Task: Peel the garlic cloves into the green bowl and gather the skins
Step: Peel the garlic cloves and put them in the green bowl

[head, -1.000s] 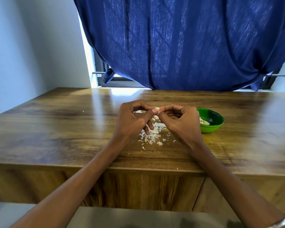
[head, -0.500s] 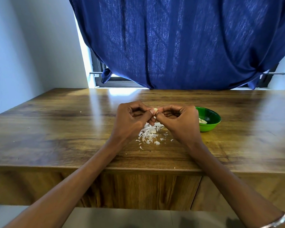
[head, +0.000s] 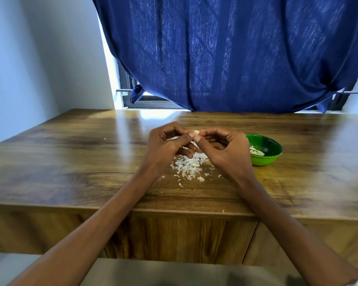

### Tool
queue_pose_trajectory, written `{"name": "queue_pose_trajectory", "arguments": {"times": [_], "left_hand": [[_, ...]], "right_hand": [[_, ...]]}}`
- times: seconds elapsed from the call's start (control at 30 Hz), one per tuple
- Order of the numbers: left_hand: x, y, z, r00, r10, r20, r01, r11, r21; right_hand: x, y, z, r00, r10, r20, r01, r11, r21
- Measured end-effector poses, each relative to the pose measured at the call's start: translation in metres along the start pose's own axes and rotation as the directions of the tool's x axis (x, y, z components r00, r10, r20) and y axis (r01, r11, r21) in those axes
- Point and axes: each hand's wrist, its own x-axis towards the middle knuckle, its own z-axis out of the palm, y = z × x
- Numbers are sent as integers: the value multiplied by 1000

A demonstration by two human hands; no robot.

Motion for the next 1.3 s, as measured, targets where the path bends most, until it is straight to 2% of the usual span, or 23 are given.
{"name": "queue_pose_trajectory", "arguments": {"times": [0.2,0.4,0.6,1.1,1.3], "left_hand": [[-2,5,-2,997,-71,20,71,997,-12],[-2,0,0,996,84,-23,-81,989,124],[-3,-5,2,986,166,3,-162,960,227],[-1,-9,-2,990,100,98,-121,964,239],[-2,-8,0,994,90,68,-103,969,225]], "right_hand": [[1,3,-3,1000,-3,17,4,999,-34],[2,5,-5,999,-26,-29,24,997,-71],[2,5,-5,997,-51,-57,45,994,-99],[-1,3,-4,993,-112,42,117,980,-160],[2,4,-4,996,-80,27,83,981,-175]]}}
